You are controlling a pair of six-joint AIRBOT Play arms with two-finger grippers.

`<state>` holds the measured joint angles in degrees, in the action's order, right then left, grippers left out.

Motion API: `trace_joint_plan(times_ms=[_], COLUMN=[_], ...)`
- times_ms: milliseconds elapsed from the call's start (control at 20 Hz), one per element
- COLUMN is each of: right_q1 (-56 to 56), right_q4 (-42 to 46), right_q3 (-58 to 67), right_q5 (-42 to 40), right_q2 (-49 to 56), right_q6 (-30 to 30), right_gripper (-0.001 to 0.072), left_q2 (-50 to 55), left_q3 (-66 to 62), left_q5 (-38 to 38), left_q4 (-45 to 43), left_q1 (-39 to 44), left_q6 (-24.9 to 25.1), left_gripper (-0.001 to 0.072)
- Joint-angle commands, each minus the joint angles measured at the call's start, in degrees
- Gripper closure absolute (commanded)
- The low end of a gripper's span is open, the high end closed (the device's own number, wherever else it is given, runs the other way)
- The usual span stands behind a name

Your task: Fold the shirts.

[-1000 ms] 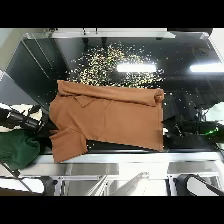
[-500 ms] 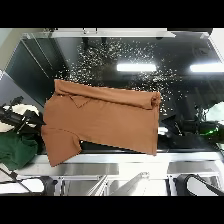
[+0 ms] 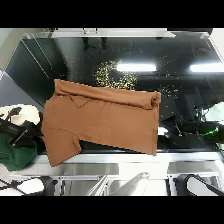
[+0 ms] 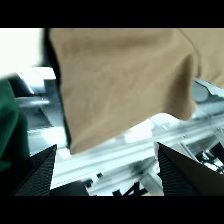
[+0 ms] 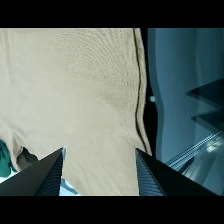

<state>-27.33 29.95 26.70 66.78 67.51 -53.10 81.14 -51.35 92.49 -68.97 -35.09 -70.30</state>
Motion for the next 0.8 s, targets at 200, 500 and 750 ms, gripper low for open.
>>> trace_joint_plan(times_ms=[200,500,750], right_q1=[0.0,-0.1,0.0], right_q4=[-0.2,0.1,15.4], right_q3=[0.0,0.0,-0.3], right_q5=[0.1,1.8,-4.0], right_q2=[0.0,-0.3,-0.3], right_q6=[0.8,0.5,-14.0], right_gripper=[0.0228,0.0229,0.0225], left_q2=[7.1,11.0,11.0], left_q3=[4.3,2.4,-2.4], left_q5=[-10.2,-11.5,-7.1], left_q4=[6.4,7.3,7.3], left_q1=[4.1,7.6,7.6], left_q6=[0.9,2.4,3.9], left_gripper=[0.0010,0.0105,0.0690])
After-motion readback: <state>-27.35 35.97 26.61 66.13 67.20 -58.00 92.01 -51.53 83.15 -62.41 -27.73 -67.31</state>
